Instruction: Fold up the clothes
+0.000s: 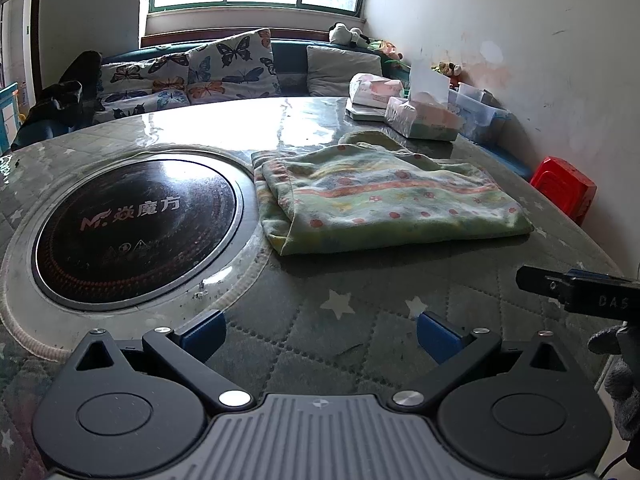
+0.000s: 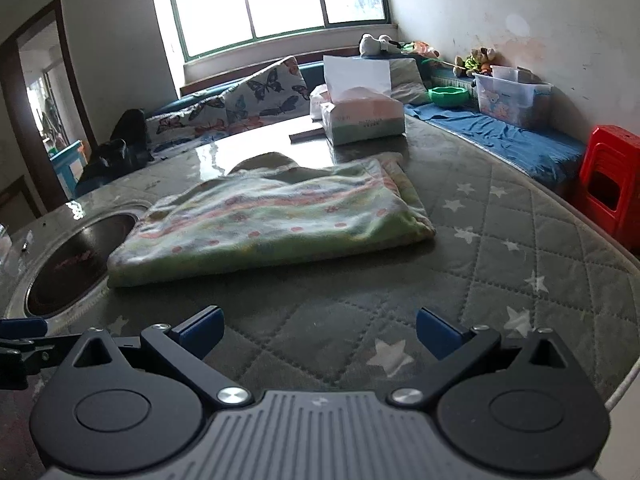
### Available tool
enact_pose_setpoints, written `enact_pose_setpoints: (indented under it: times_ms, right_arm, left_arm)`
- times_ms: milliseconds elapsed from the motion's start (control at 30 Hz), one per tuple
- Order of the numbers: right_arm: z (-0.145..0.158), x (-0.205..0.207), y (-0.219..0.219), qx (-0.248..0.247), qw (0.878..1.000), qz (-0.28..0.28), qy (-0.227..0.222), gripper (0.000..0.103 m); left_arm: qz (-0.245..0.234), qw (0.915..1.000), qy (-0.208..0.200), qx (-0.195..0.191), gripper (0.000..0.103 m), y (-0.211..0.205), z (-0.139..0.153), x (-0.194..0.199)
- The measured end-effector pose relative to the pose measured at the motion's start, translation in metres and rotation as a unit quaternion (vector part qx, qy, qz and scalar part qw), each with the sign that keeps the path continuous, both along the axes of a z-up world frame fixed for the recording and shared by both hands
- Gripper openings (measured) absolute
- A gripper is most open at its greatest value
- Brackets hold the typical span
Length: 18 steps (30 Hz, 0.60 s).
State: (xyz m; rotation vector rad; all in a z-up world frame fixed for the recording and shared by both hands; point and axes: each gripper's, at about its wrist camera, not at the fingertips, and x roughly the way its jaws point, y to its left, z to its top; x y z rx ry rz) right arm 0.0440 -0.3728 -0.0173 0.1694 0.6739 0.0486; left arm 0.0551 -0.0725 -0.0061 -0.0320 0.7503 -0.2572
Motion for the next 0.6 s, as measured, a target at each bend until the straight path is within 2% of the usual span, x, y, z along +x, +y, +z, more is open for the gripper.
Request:
enact_pose_setpoints:
  times_ms: [600]
  right_arm:
    - [0.0016, -0.0087, 0.0053, -0.004, 1.0, 0.008, -0.001, 0.103]
  left_arm:
    - [-0.002, 1.0, 0.004, 0.004, 0.103, -0.0053, -0.0013, -0.0083]
